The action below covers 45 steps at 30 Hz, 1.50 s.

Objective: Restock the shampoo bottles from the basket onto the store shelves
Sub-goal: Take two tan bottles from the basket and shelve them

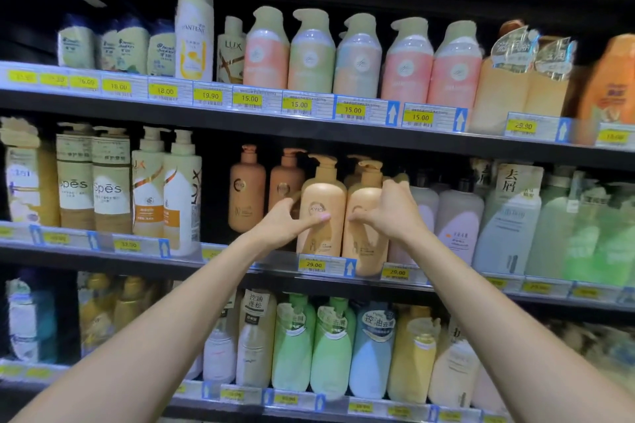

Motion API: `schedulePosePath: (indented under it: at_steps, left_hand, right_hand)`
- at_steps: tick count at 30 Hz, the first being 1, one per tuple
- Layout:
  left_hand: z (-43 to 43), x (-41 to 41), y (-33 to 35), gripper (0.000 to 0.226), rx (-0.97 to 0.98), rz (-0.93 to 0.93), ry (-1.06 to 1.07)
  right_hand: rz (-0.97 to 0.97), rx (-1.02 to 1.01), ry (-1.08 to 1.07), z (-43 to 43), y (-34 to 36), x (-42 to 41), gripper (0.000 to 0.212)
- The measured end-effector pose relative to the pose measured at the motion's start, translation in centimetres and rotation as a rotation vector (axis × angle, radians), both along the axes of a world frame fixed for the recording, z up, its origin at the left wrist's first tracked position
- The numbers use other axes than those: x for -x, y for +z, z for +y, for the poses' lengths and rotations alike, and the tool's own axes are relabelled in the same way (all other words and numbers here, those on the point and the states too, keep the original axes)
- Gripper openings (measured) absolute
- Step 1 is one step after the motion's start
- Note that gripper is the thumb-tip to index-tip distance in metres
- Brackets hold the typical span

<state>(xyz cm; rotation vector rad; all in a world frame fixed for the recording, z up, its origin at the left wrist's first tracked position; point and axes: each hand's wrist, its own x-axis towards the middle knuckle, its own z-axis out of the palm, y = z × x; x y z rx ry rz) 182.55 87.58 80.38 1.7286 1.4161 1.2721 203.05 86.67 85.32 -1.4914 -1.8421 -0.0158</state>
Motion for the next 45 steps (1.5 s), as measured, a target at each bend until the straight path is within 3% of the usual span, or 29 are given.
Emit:
schedulePosePath:
  at_steps: [3,5,10,15,18,23,26,30,35,39,45]
  left_hand:
    - [-0.2,0.0,-0.3,0.062,0.004,0.054,-0.028]
    - [-0.2,0.1,-0.4,0.055,0.002,0.058,-0.041]
    - [-0.1,0.0,-0.5,0.068,-0.021,0.064,-0.025]
    - [-0.3,-0.5,-0.6,0.054,-0.059,0.091,0.023]
    - [-0.7,-0.7,-0.4,0.053,-0.059,0.098,0.016]
    - [-2.1,-1.4,0.4,0.071,-0.065,0.139,0.044]
    - [-3.2,-1.4,0.7,0.088,-0.099,0.228,0.097]
    - [-4.7,-0.4,0.0,0.095,-0.179,0.383,0.161]
    - [-8.4,1.5,-1.0,0.085,-0.353,0.836,0.296]
    - [-11.7,2.9,-1.4,0.083,-0.224,1.13,0.323]
    - [-16.4,4.0,-2.8,0.09,-0.037,1.233,0.364]
  right_hand:
    - [-0.098,-0.108,-0.115,-0.5,0.3,0.6,0.072]
    - [-0.089,-0.109,-0.124,-0.7,0.6,0.6,0.073]
    - [-0.065,-0.115,-0.126,-0.8,0.2,0.4,0.073]
    - [-0.016,-0.184,-0.143,-1.0,-1.2,0.9,0.073]
    - [-0.016,-0.252,-0.158,-1.2,-2.1,1.4,0.058]
    - [0.03,-0.227,-0.162,-2.1,-2.7,2.1,0.058]
    - [0.05,-0.22,-0.156,-3.2,-2.5,2.2,0.062]
    - [-0.005,-0.246,-0.182,-5.7,-3.3,2.0,0.051]
    - [-0.178,-0.246,-0.196,-9.1,-5.3,2.2,0.052]
    - [-0.431,0.032,-0.134,-11.7,-5.7,2.8,0.087]
    - [-0.601,0.305,-0.025,-15.2,-6.9,3.4,0.116]
